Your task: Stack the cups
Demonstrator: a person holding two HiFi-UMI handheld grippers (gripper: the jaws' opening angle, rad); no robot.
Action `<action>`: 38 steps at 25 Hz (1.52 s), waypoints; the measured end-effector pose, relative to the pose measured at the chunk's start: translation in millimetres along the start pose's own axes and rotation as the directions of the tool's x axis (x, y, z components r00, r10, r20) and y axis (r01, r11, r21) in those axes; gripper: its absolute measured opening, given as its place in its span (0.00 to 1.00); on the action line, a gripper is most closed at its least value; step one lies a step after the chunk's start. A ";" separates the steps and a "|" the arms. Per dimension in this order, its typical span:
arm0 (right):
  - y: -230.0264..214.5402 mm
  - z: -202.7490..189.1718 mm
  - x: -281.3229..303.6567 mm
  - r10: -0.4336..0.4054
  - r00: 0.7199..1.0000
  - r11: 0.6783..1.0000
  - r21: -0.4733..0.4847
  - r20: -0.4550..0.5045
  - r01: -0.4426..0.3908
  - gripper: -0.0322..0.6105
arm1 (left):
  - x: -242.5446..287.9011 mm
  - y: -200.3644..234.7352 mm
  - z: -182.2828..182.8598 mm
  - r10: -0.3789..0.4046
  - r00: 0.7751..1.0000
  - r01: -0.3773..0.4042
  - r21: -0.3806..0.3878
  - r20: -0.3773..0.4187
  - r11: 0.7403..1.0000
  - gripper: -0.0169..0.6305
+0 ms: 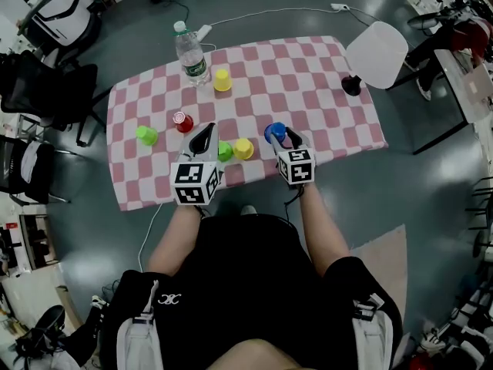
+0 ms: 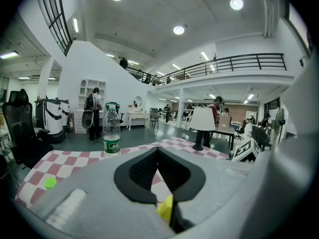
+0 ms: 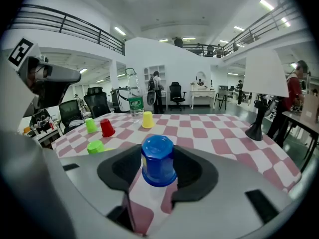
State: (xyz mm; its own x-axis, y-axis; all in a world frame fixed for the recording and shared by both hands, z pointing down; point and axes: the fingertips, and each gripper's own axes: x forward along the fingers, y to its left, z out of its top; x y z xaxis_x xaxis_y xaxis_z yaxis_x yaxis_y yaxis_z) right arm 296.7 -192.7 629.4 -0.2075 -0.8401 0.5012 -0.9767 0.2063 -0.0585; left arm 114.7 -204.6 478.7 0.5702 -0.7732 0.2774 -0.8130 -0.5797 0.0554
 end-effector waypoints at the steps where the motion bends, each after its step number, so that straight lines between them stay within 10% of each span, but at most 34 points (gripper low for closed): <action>1: 2.4 -3.2 0.3 0.005 1.000 1.000 0.000 -0.004 -0.005 0.37 | -0.6 0.3 -1.8 0.000 1.000 0.000 -0.001 -0.003 1.000 0.05; 38: 40.9 -53.9 20.3 0.062 0.997 0.998 0.023 -0.049 -0.061 0.38 | -39.5 22.4 -23.8 0.066 0.998 -0.066 -0.021 -0.021 0.998 0.05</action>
State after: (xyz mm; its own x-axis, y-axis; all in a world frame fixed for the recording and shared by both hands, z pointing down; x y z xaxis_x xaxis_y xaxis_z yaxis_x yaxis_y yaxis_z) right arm 255.5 -174.3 683.7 -0.2650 -0.8000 0.5383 -0.9632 0.2459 -0.1087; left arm 71.1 -180.9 491.9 0.5130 -0.8039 0.3010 -0.8512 -0.5218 0.0568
